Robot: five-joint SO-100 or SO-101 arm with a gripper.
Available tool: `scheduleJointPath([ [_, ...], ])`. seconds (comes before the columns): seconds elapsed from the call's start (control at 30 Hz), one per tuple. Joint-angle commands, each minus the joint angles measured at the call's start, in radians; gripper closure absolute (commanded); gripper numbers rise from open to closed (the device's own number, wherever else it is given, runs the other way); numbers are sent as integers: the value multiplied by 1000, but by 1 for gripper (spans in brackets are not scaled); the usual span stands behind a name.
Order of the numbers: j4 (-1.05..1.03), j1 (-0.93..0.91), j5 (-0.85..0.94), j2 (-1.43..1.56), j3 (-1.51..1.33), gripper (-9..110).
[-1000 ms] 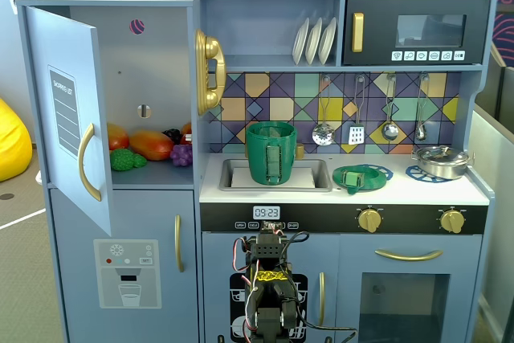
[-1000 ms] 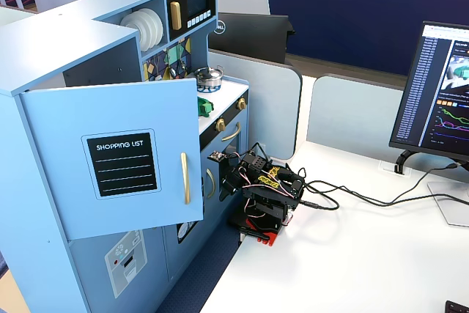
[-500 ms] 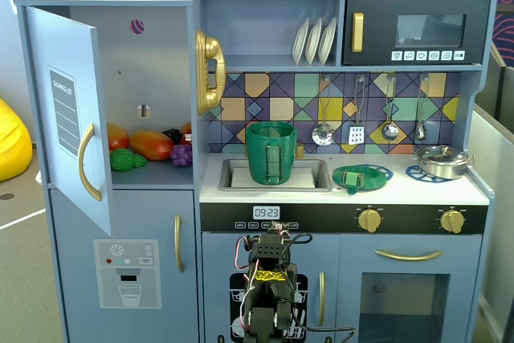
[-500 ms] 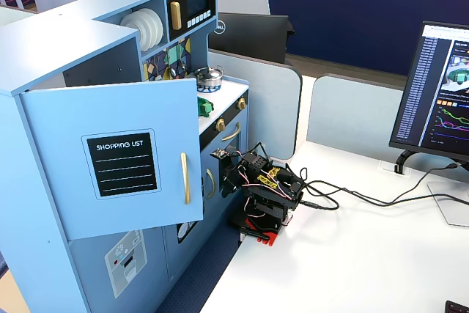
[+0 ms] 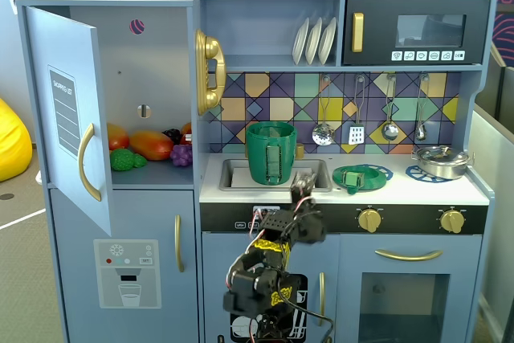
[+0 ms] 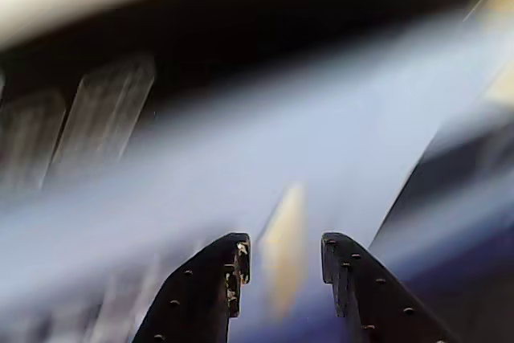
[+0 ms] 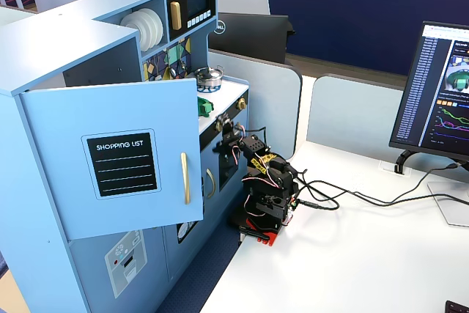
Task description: Pick up the lid from the counter and put it on the green recipient
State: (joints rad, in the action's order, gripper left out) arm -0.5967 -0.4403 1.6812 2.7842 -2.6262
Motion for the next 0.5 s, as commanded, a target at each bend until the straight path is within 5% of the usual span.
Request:
scheduleJointPath([
  [0.0, 186, -87, -2, -26, 94, 93],
  [0.2, 370, -143, -43, -23, 86, 64],
  [0.47, 528, -187, -26, -92, 95, 53],
])
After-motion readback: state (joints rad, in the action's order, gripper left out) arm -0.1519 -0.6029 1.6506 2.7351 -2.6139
